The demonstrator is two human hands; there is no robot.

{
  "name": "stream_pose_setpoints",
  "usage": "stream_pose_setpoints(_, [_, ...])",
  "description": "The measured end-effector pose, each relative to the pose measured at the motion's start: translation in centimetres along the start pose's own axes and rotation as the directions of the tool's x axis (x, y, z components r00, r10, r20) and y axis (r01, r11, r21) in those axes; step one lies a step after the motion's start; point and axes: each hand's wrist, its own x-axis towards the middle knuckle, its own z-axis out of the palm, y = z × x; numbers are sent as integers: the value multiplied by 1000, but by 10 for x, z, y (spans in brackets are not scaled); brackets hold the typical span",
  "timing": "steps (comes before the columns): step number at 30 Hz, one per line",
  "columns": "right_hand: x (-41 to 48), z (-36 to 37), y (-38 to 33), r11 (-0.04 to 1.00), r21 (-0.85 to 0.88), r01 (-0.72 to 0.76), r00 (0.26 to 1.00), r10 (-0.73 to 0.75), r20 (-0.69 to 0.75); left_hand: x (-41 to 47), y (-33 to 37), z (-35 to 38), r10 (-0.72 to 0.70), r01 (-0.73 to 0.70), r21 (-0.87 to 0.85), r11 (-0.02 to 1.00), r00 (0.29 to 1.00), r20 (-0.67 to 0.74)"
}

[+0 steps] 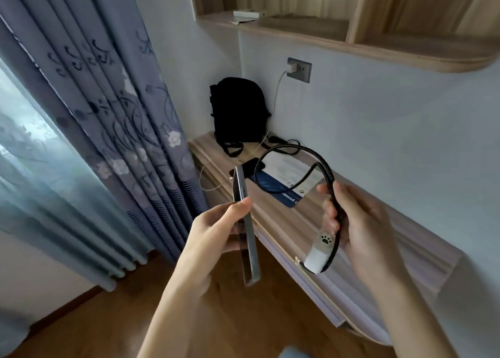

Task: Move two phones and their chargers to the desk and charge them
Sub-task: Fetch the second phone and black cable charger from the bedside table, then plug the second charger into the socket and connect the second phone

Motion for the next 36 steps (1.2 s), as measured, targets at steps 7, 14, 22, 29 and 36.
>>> stream_pose_setpoints(7, [73,12,29,997,70,-29,990,38,-133,94,-11,-17,-32,31,30,999,999,30])
stream_pose_setpoints(14, [169,0,77,992,-3,-122,958,117,-263,216,-23,-1,-41,29,213,977,998,51])
stream_pose_setpoints(22, [251,-24,118,958,198,-208,894,268,-359,326,-54,33,-40,-41,673,739,994,105])
stream_pose_setpoints(29, [286,-65,173,922,264,-283,805,378,-458,375,-88,54,-137,-54,754,654,972,189])
stream_pose_setpoints(36, [307,-96,221,869,300,-394,617,492,-615,409,-104,67,-206,-81,826,558,951,233])
